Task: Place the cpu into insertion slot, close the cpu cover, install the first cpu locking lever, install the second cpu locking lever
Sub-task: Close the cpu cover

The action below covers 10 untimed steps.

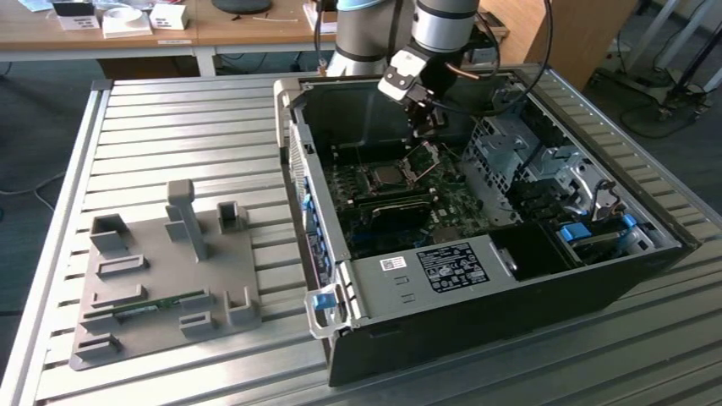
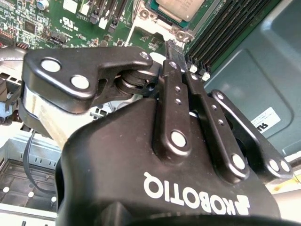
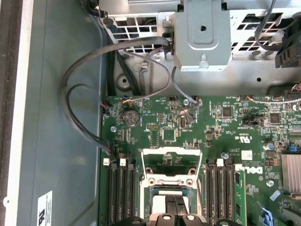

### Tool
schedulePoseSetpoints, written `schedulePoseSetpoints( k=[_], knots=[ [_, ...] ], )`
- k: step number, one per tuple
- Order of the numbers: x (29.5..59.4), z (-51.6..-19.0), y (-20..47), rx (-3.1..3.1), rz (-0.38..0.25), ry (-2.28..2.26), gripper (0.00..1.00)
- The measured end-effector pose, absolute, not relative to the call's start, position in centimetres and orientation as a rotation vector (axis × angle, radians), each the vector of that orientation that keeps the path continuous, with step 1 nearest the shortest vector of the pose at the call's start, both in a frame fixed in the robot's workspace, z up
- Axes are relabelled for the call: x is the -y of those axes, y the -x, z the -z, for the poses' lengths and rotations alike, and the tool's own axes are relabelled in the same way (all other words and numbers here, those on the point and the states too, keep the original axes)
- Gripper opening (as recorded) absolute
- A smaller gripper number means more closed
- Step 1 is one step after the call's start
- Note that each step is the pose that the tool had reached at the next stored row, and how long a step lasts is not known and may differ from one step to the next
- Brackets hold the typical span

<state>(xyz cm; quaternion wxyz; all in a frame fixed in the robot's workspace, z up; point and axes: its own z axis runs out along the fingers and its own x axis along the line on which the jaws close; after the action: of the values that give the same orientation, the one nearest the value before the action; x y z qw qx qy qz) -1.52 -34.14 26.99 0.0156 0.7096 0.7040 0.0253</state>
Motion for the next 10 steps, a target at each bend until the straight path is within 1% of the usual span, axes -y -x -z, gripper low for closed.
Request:
schedulePoseSetpoints(
  k=[10],
  knots=[
    [34.11, -26.98, 1.08, -2.190, -0.079, -2.207, 0.11]
  ],
)
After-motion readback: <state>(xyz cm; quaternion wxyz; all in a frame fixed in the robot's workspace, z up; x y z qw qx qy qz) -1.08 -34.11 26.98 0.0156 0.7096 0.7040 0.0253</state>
